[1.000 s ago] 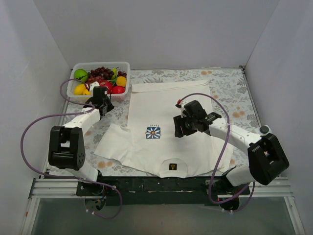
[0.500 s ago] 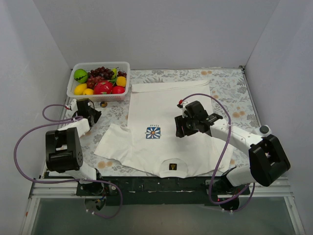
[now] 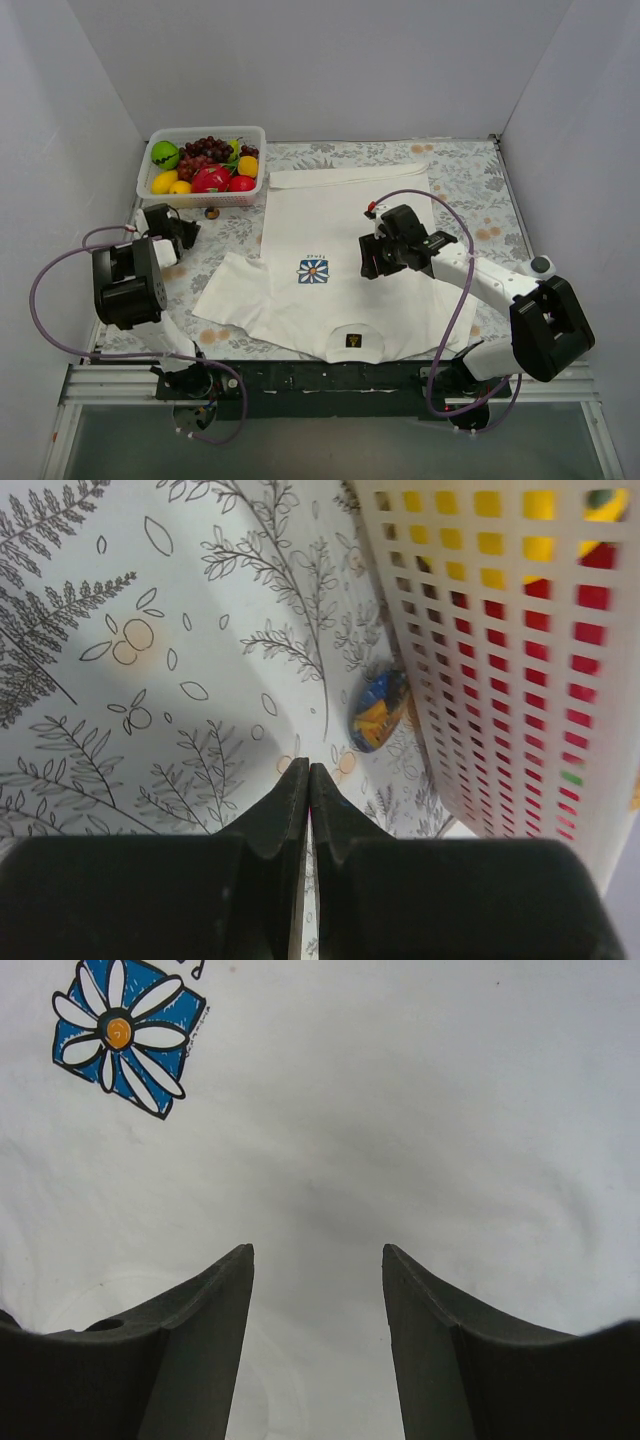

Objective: Pin the brooch onto the clothing

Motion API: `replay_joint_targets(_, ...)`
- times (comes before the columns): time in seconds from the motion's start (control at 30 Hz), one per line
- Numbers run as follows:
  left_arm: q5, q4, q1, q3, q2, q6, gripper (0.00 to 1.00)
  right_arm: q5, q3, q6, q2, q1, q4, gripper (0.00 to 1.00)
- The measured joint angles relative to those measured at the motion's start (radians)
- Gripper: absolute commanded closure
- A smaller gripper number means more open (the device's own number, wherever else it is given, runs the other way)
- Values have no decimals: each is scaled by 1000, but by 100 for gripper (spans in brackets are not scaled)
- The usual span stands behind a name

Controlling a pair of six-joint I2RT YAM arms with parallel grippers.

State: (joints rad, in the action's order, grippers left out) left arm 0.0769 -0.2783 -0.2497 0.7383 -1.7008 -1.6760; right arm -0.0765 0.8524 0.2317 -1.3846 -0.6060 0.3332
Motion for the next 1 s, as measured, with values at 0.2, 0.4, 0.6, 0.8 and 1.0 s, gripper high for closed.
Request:
replay_joint_targets(0.2, 40, -40, -5, 56, -119, -57, 100, 3, 0, -1, 0, 3, 0, 38)
replay_joint_targets(0.4, 38, -71, -6, 74, -150, -88, 100, 2, 4, -11, 0, 3, -3, 38)
replay_joint_targets(0.6, 40, -97, -10, 138, -214, -98, 100, -12, 40, -26, -8, 3, -12, 38)
replay_joint_targets(0.8, 63, -134, -11, 192, -275, -108, 100, -31, 66, -27, -20, 3, -38, 38)
replay_joint_targets(1.0, 161, -187, -21, 234, -338, -105, 100, -52, 68, -27, -39, 3, -53, 39)
